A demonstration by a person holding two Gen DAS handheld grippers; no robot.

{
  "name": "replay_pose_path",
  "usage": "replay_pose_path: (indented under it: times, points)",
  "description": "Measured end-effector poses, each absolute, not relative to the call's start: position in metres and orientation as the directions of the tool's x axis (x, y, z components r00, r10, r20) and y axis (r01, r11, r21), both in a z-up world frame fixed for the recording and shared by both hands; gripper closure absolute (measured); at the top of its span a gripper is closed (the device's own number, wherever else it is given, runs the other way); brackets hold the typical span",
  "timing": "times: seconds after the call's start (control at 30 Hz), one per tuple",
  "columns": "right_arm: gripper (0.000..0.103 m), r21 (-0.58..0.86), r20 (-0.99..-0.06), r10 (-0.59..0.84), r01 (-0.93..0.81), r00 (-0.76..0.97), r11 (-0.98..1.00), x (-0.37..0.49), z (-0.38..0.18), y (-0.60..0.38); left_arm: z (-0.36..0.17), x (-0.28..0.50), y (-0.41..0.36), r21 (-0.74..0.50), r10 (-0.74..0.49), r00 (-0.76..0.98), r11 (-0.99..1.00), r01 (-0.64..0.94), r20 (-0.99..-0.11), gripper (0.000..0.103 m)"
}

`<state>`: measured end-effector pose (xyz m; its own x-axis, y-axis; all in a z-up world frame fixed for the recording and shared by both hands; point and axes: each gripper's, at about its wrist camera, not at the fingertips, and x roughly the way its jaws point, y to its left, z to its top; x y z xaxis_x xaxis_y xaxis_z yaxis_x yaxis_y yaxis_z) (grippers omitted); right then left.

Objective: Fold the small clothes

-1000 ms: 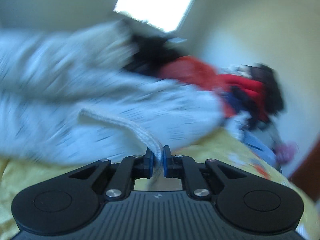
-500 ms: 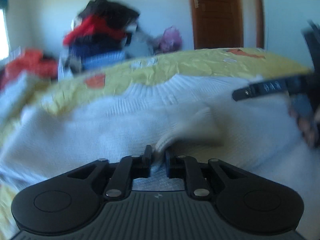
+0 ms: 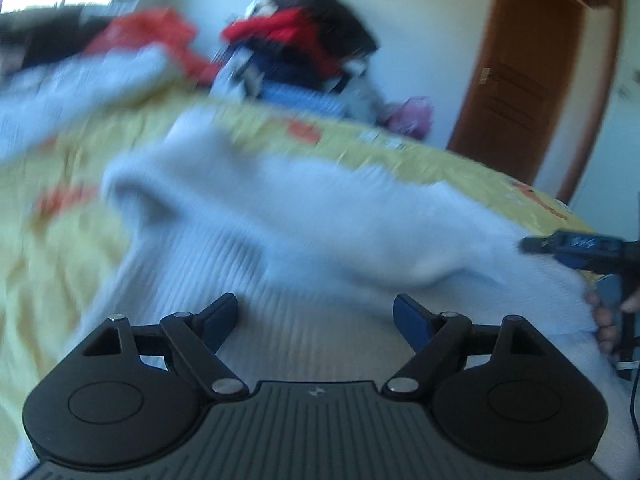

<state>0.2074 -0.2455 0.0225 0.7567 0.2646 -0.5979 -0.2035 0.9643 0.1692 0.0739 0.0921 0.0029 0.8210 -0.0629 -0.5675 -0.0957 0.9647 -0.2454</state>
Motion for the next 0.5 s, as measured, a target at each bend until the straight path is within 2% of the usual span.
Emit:
replay_pose_path:
  times: [0.07,0.17,0.3,0.43,0.5]
  points:
    - [0.007,0.235,-0.570,0.285,-0.179,0.771,0.955,0.197,0.037,-0.244,0.001,0.076,0.098,-0.277,-0.078,0.829,0.956,-0.095,-0.553,0.010]
    - [0.005,0.422,-0.536,0.441,-0.225,0.720,0.878,0.185,0.051,-0.237,-0.001,0.083,0.092,-0.251,-0.089,0.819,0.966,-0.069,-0.566,0.001]
    - [0.010,0.515,-0.624,0.564,-0.258,0.540,0.817,0.192,0.040,-0.206,-0.003,0.085,0.082,-0.196,-0.066,0.810,0.979,-0.061,-0.583,0.000]
    - [0.014,0.515,-0.648,0.571,-0.263,0.504,0.816,0.194,0.032,-0.183,0.000,0.077,0.092,-0.266,-0.105,0.825,0.962,-0.057,-0.556,0.000]
    - [0.021,0.524,-0.646,0.585,-0.273,0.490,0.807,0.193,0.034,-0.173,0.000,0.074,0.099,-0.315,-0.132,0.834,0.948,-0.053,-0.537,0.000]
